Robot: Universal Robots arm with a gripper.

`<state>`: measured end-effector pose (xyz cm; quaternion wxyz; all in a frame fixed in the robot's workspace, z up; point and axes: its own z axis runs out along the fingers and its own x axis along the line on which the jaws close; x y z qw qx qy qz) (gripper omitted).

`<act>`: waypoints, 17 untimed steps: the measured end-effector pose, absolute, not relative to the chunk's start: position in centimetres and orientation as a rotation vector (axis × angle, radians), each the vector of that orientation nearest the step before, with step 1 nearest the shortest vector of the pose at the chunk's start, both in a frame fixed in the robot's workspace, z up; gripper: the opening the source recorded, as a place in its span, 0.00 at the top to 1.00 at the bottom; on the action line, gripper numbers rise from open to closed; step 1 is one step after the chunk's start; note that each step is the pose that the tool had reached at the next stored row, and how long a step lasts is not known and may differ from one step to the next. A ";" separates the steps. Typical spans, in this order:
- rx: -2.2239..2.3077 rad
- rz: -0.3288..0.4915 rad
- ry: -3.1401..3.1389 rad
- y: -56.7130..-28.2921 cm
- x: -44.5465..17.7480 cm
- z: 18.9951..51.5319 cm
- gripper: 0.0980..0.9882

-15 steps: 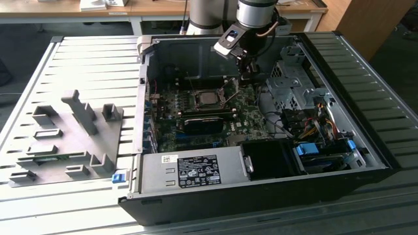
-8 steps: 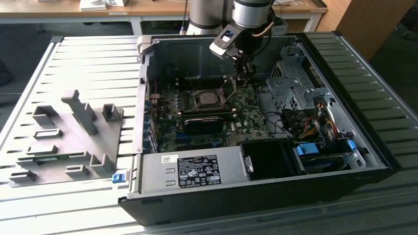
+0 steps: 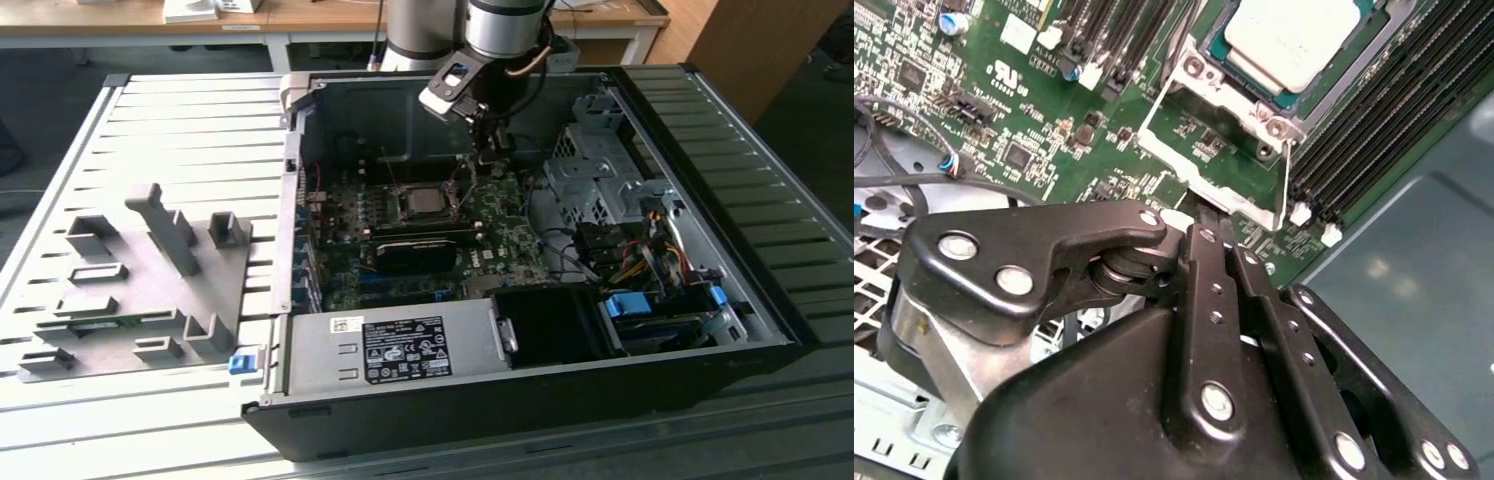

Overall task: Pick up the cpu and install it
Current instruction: 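Close the cpu cover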

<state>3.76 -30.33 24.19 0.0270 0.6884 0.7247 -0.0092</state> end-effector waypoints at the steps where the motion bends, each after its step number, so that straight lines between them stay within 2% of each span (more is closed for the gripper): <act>1: 2.126 -0.028 2.239 -30.3 3.7 24.2 0.99; 17: 2.126 -0.029 2.238 -30.3 1.6 23.8 0.99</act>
